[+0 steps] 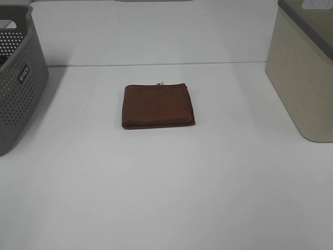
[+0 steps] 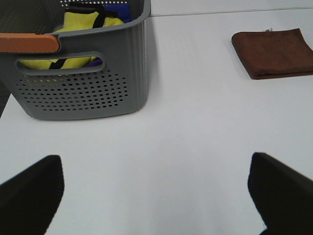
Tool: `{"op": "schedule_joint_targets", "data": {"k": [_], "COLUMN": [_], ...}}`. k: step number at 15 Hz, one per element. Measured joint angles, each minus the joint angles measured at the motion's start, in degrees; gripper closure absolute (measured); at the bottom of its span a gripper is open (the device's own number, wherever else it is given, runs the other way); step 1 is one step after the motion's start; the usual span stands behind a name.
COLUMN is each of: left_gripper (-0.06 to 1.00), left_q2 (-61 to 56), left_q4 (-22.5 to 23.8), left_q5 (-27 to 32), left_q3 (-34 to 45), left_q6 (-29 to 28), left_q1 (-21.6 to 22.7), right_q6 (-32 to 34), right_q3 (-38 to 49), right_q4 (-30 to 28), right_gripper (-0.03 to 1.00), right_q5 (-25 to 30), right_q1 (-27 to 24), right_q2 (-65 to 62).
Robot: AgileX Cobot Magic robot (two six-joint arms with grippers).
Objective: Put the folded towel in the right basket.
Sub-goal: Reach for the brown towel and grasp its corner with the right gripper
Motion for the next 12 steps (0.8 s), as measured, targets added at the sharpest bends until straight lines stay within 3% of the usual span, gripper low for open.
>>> {"op": "schedule_joint_targets", "data": {"k": [2, 8, 12], "left_gripper": [-0.03, -0.03, -0.03], "left_q2": [0.00, 0.00, 0.00], "left_q4": [0.00, 0.00, 0.00], "left_q5": [0.00, 0.00, 0.00], "left_q3": [0.00, 0.00, 0.00], "left_q6": [0.00, 0.00, 0.00], "left_q1": [0.00, 0.00, 0.00], "right_q6": [0.11, -0.63, -9.68], "right_q3": [-0.40, -9.40, -23.03], "right_q4": [0.00, 8.37, 14.21], "right_gripper": [0.32, 0.32, 0.32], "right_q5": [-1.26, -19.37, -21.31], "right_q1": [0.00, 0.00, 0.00], "right_q2": [1.15, 28.30, 52.83]}}
